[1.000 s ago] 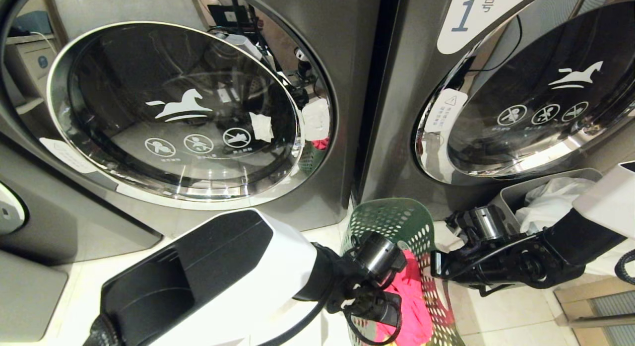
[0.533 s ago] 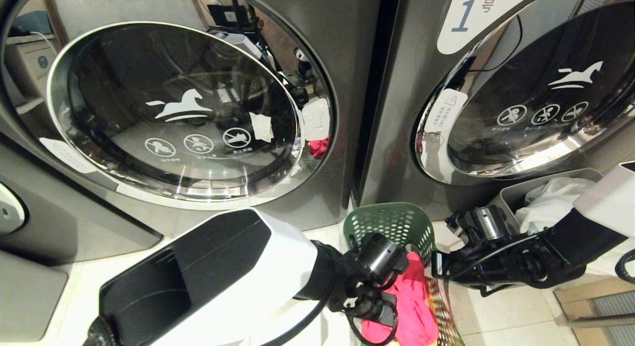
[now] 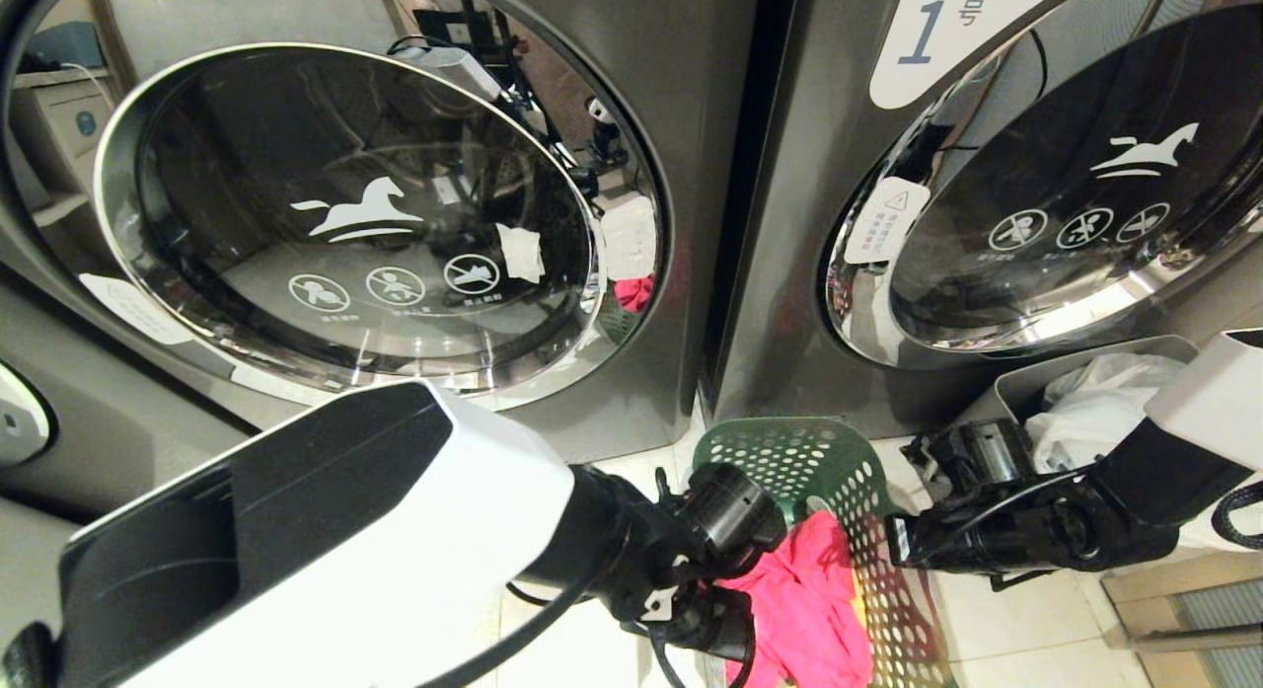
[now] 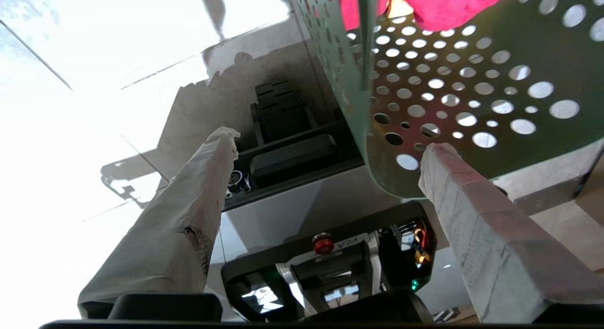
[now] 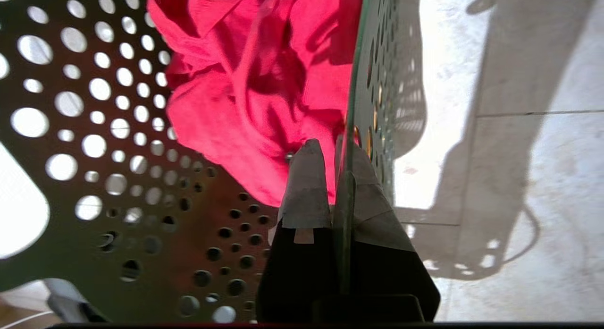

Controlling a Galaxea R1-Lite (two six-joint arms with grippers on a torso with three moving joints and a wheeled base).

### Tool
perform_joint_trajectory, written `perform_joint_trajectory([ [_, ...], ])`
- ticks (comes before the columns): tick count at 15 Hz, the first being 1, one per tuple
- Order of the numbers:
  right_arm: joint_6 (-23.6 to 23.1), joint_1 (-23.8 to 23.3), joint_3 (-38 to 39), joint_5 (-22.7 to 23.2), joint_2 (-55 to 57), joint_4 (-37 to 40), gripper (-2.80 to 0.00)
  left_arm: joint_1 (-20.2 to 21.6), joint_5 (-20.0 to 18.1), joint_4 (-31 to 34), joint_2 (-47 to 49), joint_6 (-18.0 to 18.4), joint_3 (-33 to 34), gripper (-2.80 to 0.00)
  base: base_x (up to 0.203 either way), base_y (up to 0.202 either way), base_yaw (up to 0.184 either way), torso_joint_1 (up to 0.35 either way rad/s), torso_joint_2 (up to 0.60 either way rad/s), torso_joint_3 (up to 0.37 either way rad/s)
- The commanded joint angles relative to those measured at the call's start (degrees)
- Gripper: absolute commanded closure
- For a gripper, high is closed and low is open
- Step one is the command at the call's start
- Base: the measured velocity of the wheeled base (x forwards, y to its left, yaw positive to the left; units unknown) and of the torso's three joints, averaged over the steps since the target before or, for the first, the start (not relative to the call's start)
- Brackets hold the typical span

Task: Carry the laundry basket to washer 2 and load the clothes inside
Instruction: Pick up the clothes basket and put it beside the washing machine

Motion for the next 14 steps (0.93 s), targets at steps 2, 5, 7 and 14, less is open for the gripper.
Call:
perform_joint_trajectory([
  [2,-2.46,-2.69,-0.40,-0.10,0.86,-0.08,0.00,0.00,0.08,0.09,-2.34,-0.21,0.18,-2.80,0.000,0.000,0.000,0.000,0.00,0.000],
  [5,-8.29,-6.15,-0.95,-0.25,0.85,-0.01,0.00,0.00,0.04,0.27,-2.64,-0.30,0.26,-2.80,0.000,0.000,0.000,0.000,0.00,0.000],
  [7,-11.49,-8.14,-1.87,-0.50,0.85,0.12,0.00,-0.09,-0.01,0.18,-2.67,-0.75,0.09,-2.80,0.000,0.000,0.000,0.000,0.00,0.000],
  [14,-12.61,-10.07,-6.17,-0.63,-1.18,2.73,0.00,0.00,0.26,0.27,-3.43,-1.00,0.17,-2.80,0.000,0.000,0.000,0.000,0.00,0.000],
])
